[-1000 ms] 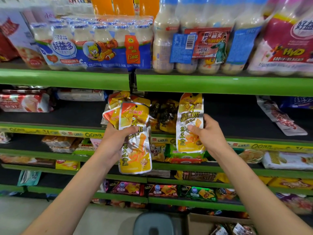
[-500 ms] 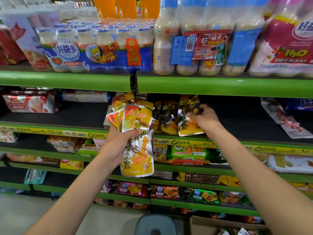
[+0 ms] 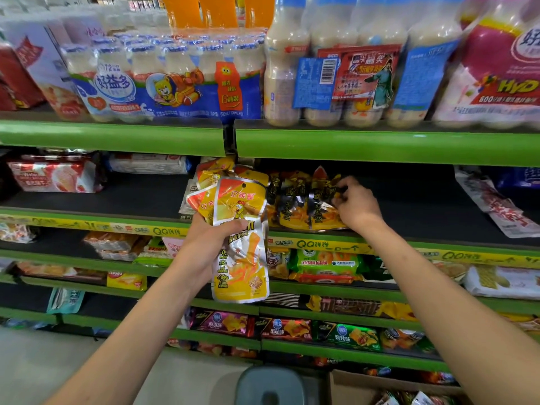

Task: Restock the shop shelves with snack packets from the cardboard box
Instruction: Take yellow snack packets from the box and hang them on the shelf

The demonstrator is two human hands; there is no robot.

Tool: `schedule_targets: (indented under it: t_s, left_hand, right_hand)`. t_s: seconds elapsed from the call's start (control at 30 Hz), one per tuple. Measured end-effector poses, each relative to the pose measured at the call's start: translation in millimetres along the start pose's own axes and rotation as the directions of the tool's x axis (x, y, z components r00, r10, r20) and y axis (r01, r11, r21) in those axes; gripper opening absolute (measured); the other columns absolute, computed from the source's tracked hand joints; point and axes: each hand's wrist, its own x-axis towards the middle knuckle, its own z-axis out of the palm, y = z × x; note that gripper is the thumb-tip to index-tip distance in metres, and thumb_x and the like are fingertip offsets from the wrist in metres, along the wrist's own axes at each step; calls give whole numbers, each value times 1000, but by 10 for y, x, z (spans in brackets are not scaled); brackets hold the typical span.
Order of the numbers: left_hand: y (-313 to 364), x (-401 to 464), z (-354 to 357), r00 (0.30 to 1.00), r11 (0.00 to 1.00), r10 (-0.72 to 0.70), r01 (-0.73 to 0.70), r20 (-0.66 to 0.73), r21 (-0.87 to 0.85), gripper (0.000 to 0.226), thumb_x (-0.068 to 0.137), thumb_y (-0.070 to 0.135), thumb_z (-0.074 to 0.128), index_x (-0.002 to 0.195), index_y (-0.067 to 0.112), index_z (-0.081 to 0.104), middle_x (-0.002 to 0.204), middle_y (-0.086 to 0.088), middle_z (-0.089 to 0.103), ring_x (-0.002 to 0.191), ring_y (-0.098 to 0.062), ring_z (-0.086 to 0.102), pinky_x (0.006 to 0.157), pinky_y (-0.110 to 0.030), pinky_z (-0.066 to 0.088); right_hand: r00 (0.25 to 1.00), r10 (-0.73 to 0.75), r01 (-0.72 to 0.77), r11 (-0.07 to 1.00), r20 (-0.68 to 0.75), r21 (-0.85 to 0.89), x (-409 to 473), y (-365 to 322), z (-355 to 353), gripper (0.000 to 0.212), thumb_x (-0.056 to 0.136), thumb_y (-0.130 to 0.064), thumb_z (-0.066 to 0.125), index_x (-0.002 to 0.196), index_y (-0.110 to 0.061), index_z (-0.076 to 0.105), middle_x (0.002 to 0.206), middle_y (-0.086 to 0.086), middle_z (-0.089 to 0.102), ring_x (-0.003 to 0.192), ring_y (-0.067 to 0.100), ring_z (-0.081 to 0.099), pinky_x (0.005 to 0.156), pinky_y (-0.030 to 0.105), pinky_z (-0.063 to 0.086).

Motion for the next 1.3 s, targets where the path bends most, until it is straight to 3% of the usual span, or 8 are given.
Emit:
schedule_targets:
  t_s: [0.3, 0.47, 0.6, 0.73, 0.8, 0.9, 1.1, 1.3]
  left_hand:
    - [-37, 87, 59, 1000, 1000, 4, -4, 11, -5, 60, 73, 10, 84, 122, 22, 52, 105, -2, 76, 94, -25, 75, 78, -48, 60]
    - [-60, 139, 134, 1000, 1000, 11, -11, 10, -24, 60, 72, 9, 84, 121, 24, 53, 103, 1, 77, 93, -22, 75, 76, -44, 59]
    - [-80, 137, 291, 1000, 998, 12, -11, 16, -65, 58, 74, 5, 82, 122, 23, 54, 101, 2, 77, 90, -19, 75, 65, -38, 61]
    - [-113, 108, 486, 998, 995, 57, -55, 19, -83, 60, 75, 4, 82, 124, 24, 52, 101, 4, 77, 91, -13, 74, 66, -28, 60]
    - [-141, 87, 553, 997, 994, 74, -72, 23, -83, 61, 77, 9, 82, 127, 22, 50, 107, 3, 76, 97, -15, 73, 77, -32, 60]
    - [-166, 58, 587, 997, 996, 77, -76, 30, -49, 55, 83, 32, 77, 130, 27, 49, 119, 3, 72, 106, -19, 70, 82, -37, 58]
    - [-169, 29, 545, 997, 996, 58, -55, 51, -64, 59, 80, 43, 73, 132, 25, 50, 125, 1, 69, 116, -24, 65, 103, -53, 47]
    - [-147, -11, 527, 998, 994, 45, -40, 43, -105, 45, 91, 42, 63, 131, 24, 51, 128, -1, 67, 120, -26, 62, 106, -54, 45]
  right_hand:
    - [998, 4, -1, 999, 69, -51, -49, 78, -45, 28, 94, -28, 62, 120, -19, 58, 118, 10, 67, 105, 34, 62, 85, 37, 51]
    - [984, -132, 124, 990, -122, -70, -321, -94, -176, 27, 92, -23, 61, 116, -14, 62, 127, 14, 55, 120, 35, 47, 94, 39, 42]
    - [938, -231, 128, 923, 257, 363, -812, -459, -201, 29, 81, -60, 64, 99, -38, 62, 95, -16, 64, 83, 0, 61, 67, 17, 47]
    - [878, -285, 128, 914, 384, 385, -1139, -627, -10, 51, 63, -77, 67, 104, -50, 51, 104, -31, 55, 94, -15, 52, 69, 7, 39]
    - [910, -264, 115, 902, 321, 417, -1197, -632, 105, 52, 68, -65, 75, 110, -50, 48, 116, -23, 55, 100, -9, 53, 77, 15, 43]
    - [947, -182, -2, 820, 264, 573, -1220, -608, 150, 27, 79, -37, 78, 100, -32, 63, 95, -3, 71, 82, 11, 68, 70, 41, 58]
    - [930, -204, -77, 707, 307, 703, -1242, -537, 63, 21, 83, -14, 76, 96, -29, 69, 83, -7, 76, 69, 8, 71, 56, 19, 53]
    - [916, -173, -184, 620, 362, 763, -1229, -474, 61, 24, 83, -10, 75, 90, -32, 72, 90, 1, 77, 78, 19, 74, 63, 31, 59]
